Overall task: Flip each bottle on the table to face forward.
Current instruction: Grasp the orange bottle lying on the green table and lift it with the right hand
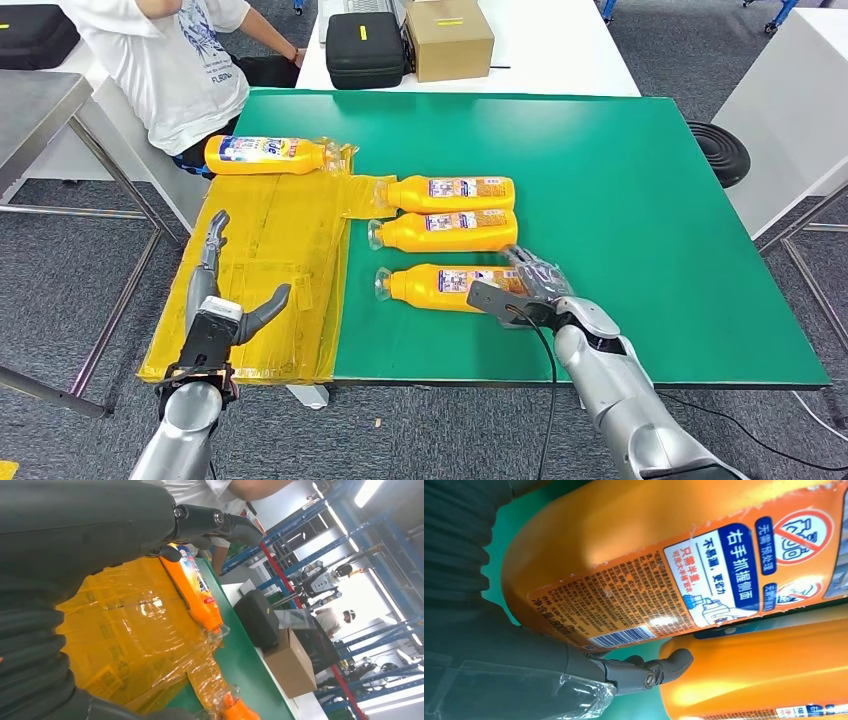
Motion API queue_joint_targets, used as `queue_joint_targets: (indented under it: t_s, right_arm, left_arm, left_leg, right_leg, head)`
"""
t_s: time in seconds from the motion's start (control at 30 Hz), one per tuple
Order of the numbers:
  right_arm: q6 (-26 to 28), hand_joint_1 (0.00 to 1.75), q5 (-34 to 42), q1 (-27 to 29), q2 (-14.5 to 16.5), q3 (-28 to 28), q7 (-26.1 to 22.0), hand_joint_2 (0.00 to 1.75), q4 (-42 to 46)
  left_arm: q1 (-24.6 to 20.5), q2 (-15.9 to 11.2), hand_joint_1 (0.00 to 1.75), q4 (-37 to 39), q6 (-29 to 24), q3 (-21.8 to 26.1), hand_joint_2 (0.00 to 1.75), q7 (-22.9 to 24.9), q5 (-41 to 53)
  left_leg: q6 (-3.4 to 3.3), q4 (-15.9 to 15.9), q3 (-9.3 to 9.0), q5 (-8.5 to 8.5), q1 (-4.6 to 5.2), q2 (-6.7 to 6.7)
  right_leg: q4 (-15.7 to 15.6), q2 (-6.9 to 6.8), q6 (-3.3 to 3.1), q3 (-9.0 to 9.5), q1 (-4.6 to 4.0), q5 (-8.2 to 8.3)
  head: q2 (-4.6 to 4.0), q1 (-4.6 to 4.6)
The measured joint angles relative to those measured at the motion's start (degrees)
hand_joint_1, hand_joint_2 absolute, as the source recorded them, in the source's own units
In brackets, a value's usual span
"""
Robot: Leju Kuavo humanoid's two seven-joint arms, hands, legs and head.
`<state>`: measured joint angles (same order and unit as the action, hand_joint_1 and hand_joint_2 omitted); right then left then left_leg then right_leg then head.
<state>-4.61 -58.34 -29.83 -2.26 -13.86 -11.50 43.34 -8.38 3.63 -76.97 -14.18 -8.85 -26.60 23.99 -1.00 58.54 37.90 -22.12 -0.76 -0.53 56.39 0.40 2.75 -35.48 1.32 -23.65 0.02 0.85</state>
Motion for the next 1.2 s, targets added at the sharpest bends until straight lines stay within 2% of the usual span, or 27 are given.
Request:
queue_joint_targets:
  t_s: [0.17,0.2,0.23,0.33,0.37,0.9,1.2]
  right_arm:
    - [-0.3,0.00,0.0,-2.2,0.2,-1.7,-1.3,1.75,-3.1]
    - [-0.4,0.04,-0.1,-2.7,0.3,-2.1,-1.5,1.75,-3.6]
    - [-0.6,0.29,-0.1,-3.1,0.4,-2.5,-1.8,1.75,-4.1]
    - [-1.3,1.52,-0.1,-4.2,0.9,-3.9,-2.6,1.75,-5.5]
    - [-1.4,1.71,-0.1,-4.5,1.1,-4.4,-2.9,1.75,-5.9]
    - [-1.2,1.75,3.9,-6.5,1.7,-7.2,-5.8,1.75,-10.0]
    - [4.3,1.75,10.8,-3.2,2.7,-6.6,-11.9,1.75,-8.2]
  left_arm:
    - [0.1,0.0,0.00,0.2,-0.3,0.3,1.75,-0.2,0.0]
    - [0.1,0.0,0.00,0.2,-0.3,0.5,1.75,-0.2,0.0]
    - [0.3,0.0,0.00,0.2,-0.4,0.6,1.75,-0.2,0.0]
    - [0.8,0.0,0.00,0.1,-0.6,0.9,1.75,-0.2,-0.3]
    - [1.0,0.0,0.00,0.1,-0.7,1.1,1.75,-0.2,-0.5]
    - [1.3,0.0,0.00,0.6,1.0,1.4,1.75,0.0,-2.5]
    - [1.7,0.0,0.00,0.8,3.6,1.8,1.75,-0.3,-7.1]
  left_leg:
    - [0.00,0.0,-0.03,0.00,0.00,0.03]
    - [0.00,0.0,-0.03,0.00,-0.01,0.03]
    - [0.00,0.0,-0.03,0.00,-0.01,0.03]
    - [0.00,0.0,-0.05,0.00,-0.02,0.03]
    - [0.00,0.0,-0.05,0.00,-0.02,0.03]
    - [0.01,0.0,-0.15,0.00,-0.02,0.03]
    - [0.01,0.0,-0.12,0.00,-0.03,0.01]
  right_leg:
    - [0.0,0.02,0.00,0.01,-0.01,0.01]
    - [0.0,0.02,0.00,0.01,-0.01,0.01]
    - [0.0,0.02,0.00,0.02,-0.01,0.01]
    - [0.0,0.02,0.00,0.03,-0.02,0.01]
    - [0.0,0.02,-0.01,0.03,-0.02,0.01]
    - [0.0,0.01,-0.01,0.13,-0.02,0.00]
    - [0.0,0.00,-0.02,0.12,-0.04,-0.01]
  head:
    - [0.00,-0.01]
    - [0.00,0.00]
    - [0.00,-0.01]
    - [0.00,0.00]
    - [0.00,0.00]
    - [0.00,0.00]
    - [0.00,-0.01]
